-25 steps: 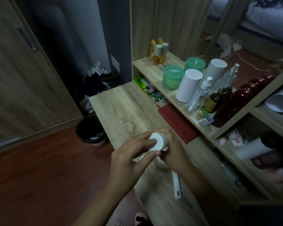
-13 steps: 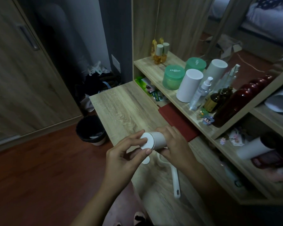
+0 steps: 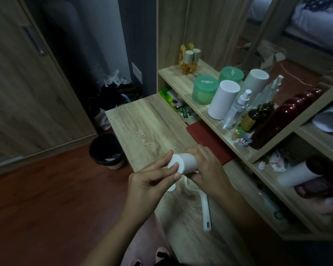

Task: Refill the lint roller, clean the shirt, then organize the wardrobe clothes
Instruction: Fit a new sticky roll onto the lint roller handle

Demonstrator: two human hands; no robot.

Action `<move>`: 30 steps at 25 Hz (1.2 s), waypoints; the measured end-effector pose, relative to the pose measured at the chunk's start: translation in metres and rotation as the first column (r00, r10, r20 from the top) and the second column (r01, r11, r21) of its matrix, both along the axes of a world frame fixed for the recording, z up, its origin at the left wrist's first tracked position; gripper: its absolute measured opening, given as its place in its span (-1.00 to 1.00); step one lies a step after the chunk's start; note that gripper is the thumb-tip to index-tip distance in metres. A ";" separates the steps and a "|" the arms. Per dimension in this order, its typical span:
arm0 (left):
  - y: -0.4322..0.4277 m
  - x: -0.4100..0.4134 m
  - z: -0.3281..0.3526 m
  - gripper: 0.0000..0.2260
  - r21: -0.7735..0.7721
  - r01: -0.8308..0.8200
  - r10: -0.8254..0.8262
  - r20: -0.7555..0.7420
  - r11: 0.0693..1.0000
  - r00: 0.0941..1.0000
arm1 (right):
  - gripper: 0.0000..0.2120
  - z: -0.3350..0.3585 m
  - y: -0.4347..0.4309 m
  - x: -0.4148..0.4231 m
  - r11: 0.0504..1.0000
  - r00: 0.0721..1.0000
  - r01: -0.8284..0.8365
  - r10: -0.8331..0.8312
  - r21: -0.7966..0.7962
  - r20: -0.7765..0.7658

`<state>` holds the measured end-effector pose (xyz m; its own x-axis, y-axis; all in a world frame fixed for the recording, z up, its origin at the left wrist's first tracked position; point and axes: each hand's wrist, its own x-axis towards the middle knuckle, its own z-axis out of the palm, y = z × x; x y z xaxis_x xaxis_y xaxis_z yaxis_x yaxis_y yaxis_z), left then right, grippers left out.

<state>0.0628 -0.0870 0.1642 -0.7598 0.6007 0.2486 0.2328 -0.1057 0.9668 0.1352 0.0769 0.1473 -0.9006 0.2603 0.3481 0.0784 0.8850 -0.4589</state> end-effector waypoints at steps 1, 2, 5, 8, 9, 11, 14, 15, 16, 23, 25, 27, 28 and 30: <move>0.000 -0.002 -0.001 -0.77 -0.009 0.000 0.000 -0.010 1.000 1.000 | -0.45 -0.001 0.000 0.000 1.000 1.000 0.007 -0.007 0.003 0.007; 0.000 -0.003 -0.003 -0.77 -0.014 -0.010 0.009 -0.020 1.000 1.000 | -0.46 -0.002 -0.001 -0.001 1.000 1.000 0.020 -0.020 0.007 0.014; 0.001 -0.002 -0.016 -0.77 -0.012 -0.100 0.100 0.011 0.995 0.995 | -0.46 -0.008 -0.008 -0.005 0.994 0.994 0.107 -0.108 0.034 0.036; 0.009 0.007 -0.024 -0.78 0.007 -0.243 0.239 0.164 0.970 0.957 | -0.46 -0.019 -0.019 -0.012 0.984 0.981 0.177 -0.176 -0.004 0.080; 0.013 0.008 -0.024 -0.80 -0.005 -0.294 0.289 0.196 0.956 0.937 | -0.47 -0.023 -0.023 -0.013 0.983 0.980 0.176 -0.171 -0.043 0.102; 0.020 0.005 -0.026 -0.81 -0.053 -0.360 0.363 0.217 0.931 0.906 | -0.49 -0.032 -0.028 -0.012 0.983 0.981 0.147 -0.131 -0.112 0.140; 0.023 -0.012 -0.038 -0.88 -0.104 -0.382 0.396 0.245 0.918 0.885 | -0.39 -0.041 -0.026 -0.006 0.975 0.982 0.101 -0.065 -0.198 0.179; 0.022 -0.018 -0.043 -0.86 -0.125 -0.388 0.408 0.259 0.913 0.876 | -0.33 -0.046 -0.022 -0.006 0.965 0.977 0.112 -0.064 -0.237 0.202; 0.020 -0.024 -0.048 -0.83 -0.151 -0.400 0.427 0.270 0.904 0.863 | -0.30 -0.053 -0.016 -0.006 0.957 0.969 0.139 -0.078 -0.256 0.234; 0.018 -0.041 -0.058 -0.88 -0.152 -0.455 0.479 0.325 0.877 0.815 | -0.68 -0.121 -0.012 -0.030 0.988 0.893 -0.053 -0.018 0.143 0.450; 0.019 -0.044 -0.059 -0.90 -0.148 -0.466 0.487 0.335 0.872 0.807 | -0.63 -0.127 -0.017 -0.039 0.966 0.857 -0.127 -0.008 0.227 0.516; 0.019 -0.046 -0.061 -0.86 -0.139 -0.466 0.484 0.337 0.874 0.807 | -0.66 -0.135 -0.017 -0.044 0.961 0.865 -0.155 0.019 0.231 0.502; 0.019 -0.046 -0.062 -0.84 -0.130 -0.463 0.479 0.338 0.876 0.810 | -0.68 -0.139 -0.017 -0.045 0.971 0.863 -0.146 0.031 0.189 0.504; 0.019 -0.046 -0.062 -0.83 -0.115 -0.462 0.469 0.367 0.880 0.803 | -0.70 -0.139 -0.019 -0.045 0.993 0.868 -0.088 0.039 0.075 0.495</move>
